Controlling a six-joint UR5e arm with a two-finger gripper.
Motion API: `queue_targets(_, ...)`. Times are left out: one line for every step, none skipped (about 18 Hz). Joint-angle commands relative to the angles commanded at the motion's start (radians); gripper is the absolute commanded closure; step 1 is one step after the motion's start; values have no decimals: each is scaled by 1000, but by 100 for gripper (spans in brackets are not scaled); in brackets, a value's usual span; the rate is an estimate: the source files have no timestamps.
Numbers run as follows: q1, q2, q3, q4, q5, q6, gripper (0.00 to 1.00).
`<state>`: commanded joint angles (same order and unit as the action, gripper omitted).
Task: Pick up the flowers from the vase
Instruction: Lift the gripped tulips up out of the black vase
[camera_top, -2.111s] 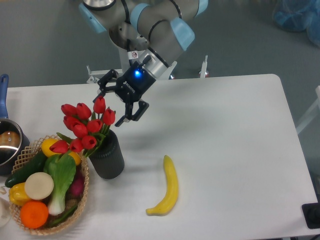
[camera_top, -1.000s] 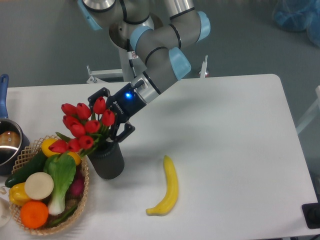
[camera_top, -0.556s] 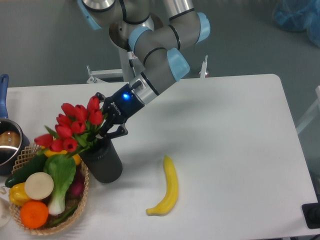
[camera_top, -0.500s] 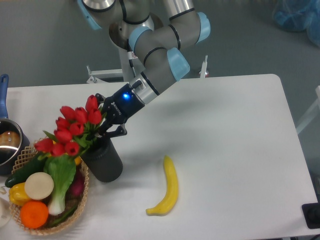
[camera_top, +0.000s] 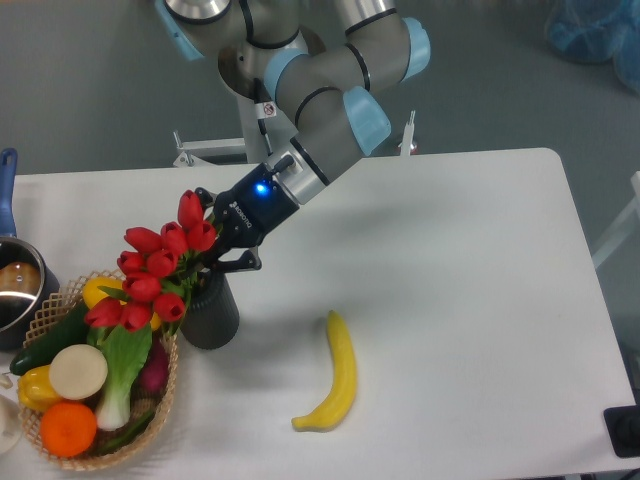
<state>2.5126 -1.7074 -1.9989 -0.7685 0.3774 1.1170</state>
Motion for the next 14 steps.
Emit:
queue_targets(2,9,5,0,-5,-20,100)
queue_targets(5,21,5,0,-14,-35,100)
queue_targets(5,29,3,0,-24,-48,100)
queue_targets(6,41,0,0,-31,-58,100)
queue_targets(6,51,-3,0,-34,-71,100)
queue_targets(9,60,-3,0,-38,-85,100)
queue_targets(17,68,-3,0,-44,-97,100)
queue_targets(24,75,-3,0,-57,-108,100)
queue_targets(26,83,-1,0,-77,-115,100)
queue_targets(38,92,-1,0,-104,-124,100)
queue_targets(47,94,-1,0,-121,-129,100)
queue_targets(57,98,2,0,-142,-131,100)
queue_targets(66,101,3,0,-158,-131,100)
queue_targets(72,106,5,0,-173,-131,100)
